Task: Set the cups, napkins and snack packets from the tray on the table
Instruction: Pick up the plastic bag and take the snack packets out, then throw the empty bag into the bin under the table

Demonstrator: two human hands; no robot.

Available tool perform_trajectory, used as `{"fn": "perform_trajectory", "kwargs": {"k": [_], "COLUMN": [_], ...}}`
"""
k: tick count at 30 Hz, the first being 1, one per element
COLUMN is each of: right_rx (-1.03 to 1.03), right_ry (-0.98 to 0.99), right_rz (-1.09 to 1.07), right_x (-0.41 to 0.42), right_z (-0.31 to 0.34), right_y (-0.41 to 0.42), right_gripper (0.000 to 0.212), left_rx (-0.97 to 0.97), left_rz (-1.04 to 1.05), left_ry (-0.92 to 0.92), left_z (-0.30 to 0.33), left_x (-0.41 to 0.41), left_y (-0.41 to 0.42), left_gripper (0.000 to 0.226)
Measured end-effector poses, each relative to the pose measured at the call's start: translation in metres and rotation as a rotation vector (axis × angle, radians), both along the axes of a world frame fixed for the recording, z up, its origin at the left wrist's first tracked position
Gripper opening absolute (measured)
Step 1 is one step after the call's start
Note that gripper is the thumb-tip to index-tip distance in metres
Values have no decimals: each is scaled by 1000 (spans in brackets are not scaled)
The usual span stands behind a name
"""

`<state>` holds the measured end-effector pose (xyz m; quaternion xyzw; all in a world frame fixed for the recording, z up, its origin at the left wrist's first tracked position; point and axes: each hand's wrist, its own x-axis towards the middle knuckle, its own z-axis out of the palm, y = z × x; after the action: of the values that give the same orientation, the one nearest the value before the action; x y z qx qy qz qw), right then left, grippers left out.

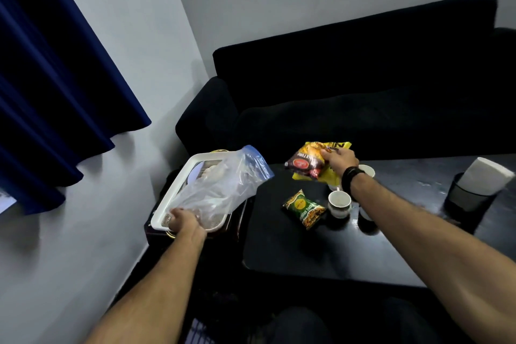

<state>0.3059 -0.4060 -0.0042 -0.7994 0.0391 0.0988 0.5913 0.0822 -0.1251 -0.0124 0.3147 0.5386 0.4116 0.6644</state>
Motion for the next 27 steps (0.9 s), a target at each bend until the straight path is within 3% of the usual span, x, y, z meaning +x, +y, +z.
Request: {"fn": "perform_trajectory", "kwargs": {"k": [3,9,17,24,27], "right_rx": [-92,-297,-689,-549,-189], "right_ry": [-20,-103,-178,-216,-197], "right_rz": [132,414,235,163,88], "right_x": [-17,-62,-53,-42,-38], "right_z": [-34,-93,-118,-110,-83], "right_y": [15,71,94,73,69], "right_gripper": [33,36,36,34,39], "left_rx": [-80,-74,-78,-95,-96], "left_rz": [-25,-91,-102,-134,-148], "left_ry": [-136,-148,-37,-27,-13], "left_z": [0,-3,-28,-30,-27], "left_x": [5,20,31,40,41], "left_y": [3,1,3,-8,-16], "left_gripper": [38,37,44,42,45]}}
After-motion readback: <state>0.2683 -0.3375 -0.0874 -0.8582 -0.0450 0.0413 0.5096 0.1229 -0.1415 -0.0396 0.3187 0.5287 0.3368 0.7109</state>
